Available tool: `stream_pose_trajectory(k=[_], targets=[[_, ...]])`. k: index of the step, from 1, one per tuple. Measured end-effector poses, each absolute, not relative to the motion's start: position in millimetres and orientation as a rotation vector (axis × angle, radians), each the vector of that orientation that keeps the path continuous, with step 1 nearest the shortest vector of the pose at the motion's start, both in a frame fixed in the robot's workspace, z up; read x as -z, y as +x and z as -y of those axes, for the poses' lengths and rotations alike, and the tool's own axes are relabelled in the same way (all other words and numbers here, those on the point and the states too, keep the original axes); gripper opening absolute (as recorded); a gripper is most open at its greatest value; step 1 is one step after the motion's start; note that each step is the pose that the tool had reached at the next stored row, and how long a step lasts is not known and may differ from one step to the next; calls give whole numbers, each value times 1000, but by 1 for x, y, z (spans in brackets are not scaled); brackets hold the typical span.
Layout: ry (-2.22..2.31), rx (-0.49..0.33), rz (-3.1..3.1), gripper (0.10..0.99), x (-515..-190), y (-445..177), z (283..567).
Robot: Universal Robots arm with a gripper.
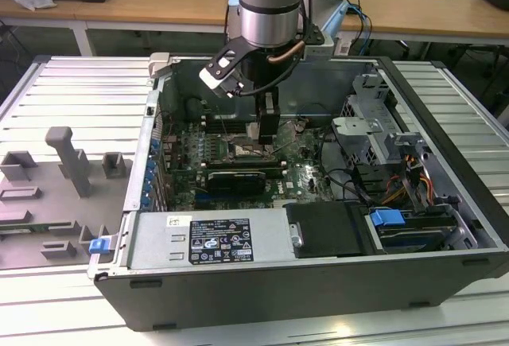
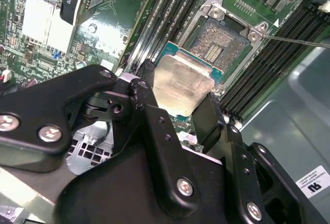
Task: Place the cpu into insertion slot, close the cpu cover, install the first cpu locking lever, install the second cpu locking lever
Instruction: 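Place the cpu into insertion slot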
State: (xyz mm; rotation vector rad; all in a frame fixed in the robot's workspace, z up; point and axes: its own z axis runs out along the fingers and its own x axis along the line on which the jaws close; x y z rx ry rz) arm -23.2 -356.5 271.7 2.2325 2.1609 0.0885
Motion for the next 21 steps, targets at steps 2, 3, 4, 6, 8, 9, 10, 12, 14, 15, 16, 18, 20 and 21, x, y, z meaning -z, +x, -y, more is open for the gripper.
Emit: stream_pose_trajectory(k=[2, 3, 4, 6, 8, 9, 10, 12, 14, 15, 16, 18, 20, 21], targets=[[2232, -89, -2161, 541, -270, -23, 356], [2232, -89, -2161, 541, -270, -23, 356], [2232, -89, -2161, 541, -269, -23, 356], [2225, -89, -2169, 541, -265, -23, 355], [2219, -89, -2176, 541, -261, -23, 352], [2216, -89, -2179, 541, -259, -23, 350], [2212, -89, -2182, 541, -257, -23, 349], [2208, -90, -2187, 541, -254, -23, 346], [2191, -90, -2205, 541, -250, -23, 344], [2183, -90, -2213, 541, -249, -23, 343], [2178, -90, -2218, 541, -248, -24, 342], [2178, -90, -2218, 541, -246, -24, 341], [2179, -90, -2217, 541, -244, -24, 339], [2184, -90, -2212, 541, -243, -25, 337]])
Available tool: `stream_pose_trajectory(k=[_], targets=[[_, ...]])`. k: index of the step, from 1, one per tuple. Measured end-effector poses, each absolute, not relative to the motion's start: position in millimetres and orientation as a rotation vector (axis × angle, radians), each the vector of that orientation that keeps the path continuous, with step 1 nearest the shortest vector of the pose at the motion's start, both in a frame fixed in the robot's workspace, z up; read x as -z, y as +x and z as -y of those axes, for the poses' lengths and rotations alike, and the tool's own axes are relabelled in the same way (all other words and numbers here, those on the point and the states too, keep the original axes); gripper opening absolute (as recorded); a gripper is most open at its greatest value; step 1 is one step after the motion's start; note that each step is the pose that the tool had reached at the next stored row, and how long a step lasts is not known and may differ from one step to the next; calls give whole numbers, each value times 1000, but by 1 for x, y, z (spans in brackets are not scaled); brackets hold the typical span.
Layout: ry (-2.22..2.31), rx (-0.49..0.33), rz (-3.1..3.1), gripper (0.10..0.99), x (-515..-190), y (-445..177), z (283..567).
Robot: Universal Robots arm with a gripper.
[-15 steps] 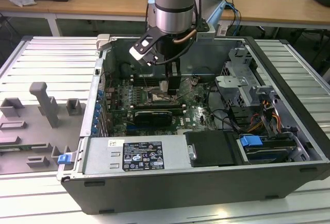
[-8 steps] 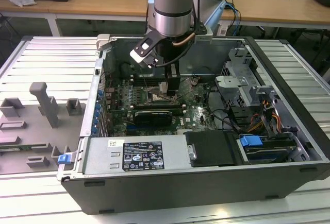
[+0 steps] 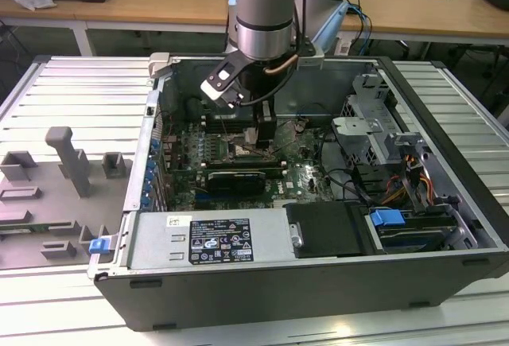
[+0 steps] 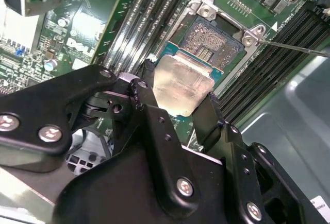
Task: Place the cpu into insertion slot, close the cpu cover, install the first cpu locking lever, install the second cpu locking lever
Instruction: 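Place the cpu into insertion slot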
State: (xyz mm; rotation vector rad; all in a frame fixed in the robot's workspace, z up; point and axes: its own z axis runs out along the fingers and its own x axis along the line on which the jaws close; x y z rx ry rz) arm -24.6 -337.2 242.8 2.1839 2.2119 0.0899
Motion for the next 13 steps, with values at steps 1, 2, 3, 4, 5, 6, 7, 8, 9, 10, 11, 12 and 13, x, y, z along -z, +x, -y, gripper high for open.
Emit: stream_pose_trajectory(k=[1, 2, 3, 4, 5, 6, 7, 8, 9, 10, 11, 12, 13], targets=[[2190, -90, -2205, 541, -241, -25, 336], [2192, -90, -2204, 541, -240, -26, 335], [2192, -90, -2203, 541, -240, -27, 335], [2192, -90, -2204, 541, -239, -28, 334], [2192, -90, -2204, 541, -238, -30, 333], [2192, -89, -2204, 541, -237, -31, 332], [2192, -89, -2204, 541, -236, -31, 331], [2192, -90, -2204, 541, -234, -32, 329], [2192, -90, -2204, 541, -232, -34, 326], [2192, -90, -2204, 541, -230, -35, 325], [2192, -90, -2204, 541, -228, -38, 323], [2192, -89, -2204, 541, -226, -39, 321], [2192, -90, -2204, 541, -224, -39, 320]])
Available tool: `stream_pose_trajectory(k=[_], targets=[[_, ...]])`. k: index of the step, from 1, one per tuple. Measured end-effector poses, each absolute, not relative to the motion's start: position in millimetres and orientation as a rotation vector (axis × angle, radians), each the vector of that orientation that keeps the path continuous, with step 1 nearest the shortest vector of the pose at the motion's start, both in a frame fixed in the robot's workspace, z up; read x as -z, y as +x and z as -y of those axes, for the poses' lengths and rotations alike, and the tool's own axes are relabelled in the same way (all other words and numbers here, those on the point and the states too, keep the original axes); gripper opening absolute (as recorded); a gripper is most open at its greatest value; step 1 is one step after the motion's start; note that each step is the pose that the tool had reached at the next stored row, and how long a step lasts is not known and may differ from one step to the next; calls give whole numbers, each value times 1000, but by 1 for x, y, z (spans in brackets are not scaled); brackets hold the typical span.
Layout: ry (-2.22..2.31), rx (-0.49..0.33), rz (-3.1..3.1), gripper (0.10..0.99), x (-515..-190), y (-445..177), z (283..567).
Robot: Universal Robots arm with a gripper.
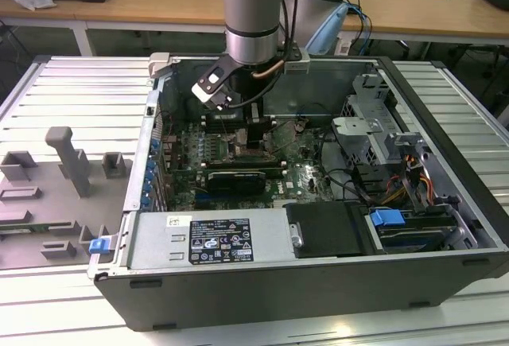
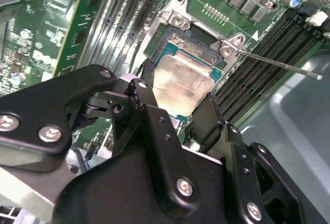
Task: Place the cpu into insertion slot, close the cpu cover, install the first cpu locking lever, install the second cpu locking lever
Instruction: 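Place the cpu into insertion slot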
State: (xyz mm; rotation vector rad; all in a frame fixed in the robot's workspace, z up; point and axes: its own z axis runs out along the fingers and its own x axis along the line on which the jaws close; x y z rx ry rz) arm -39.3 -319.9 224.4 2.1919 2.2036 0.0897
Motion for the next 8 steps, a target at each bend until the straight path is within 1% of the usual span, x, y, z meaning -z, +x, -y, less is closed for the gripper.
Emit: stream_pose_trajectory(k=[8], targets=[[2213, -89, -2182, 541, -212, -40, 318]])
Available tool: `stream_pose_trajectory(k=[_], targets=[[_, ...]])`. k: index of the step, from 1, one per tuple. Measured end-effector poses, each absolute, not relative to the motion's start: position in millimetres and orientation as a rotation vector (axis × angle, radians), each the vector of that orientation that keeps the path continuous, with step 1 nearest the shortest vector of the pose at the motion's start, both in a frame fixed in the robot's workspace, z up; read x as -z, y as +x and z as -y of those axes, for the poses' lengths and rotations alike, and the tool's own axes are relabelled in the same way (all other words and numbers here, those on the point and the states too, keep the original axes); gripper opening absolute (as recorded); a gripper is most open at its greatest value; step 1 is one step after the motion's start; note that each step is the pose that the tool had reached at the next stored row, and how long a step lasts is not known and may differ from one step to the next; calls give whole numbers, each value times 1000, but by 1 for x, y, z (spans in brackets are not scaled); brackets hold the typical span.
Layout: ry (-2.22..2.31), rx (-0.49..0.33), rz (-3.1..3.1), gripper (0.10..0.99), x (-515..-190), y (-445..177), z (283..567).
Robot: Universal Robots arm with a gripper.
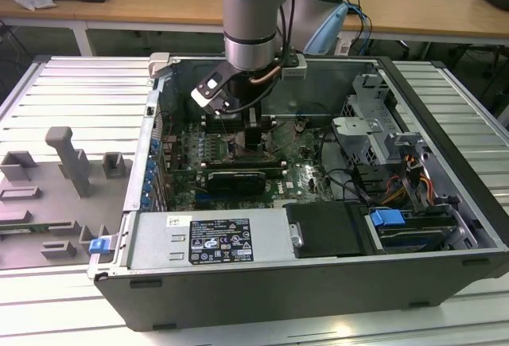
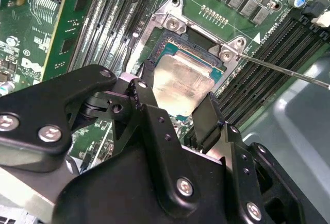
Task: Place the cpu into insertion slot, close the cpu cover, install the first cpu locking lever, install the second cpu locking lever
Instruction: 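Place the cpu into insertion slot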
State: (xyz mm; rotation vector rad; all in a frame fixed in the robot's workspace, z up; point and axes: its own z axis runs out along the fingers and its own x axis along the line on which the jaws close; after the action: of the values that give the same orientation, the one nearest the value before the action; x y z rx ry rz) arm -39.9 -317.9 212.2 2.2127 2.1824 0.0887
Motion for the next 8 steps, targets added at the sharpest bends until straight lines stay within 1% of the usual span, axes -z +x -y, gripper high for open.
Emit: stream_pose_trajectory(k=[8], targets=[[2213, -89, -2182, 541, -209, -40, 318]])
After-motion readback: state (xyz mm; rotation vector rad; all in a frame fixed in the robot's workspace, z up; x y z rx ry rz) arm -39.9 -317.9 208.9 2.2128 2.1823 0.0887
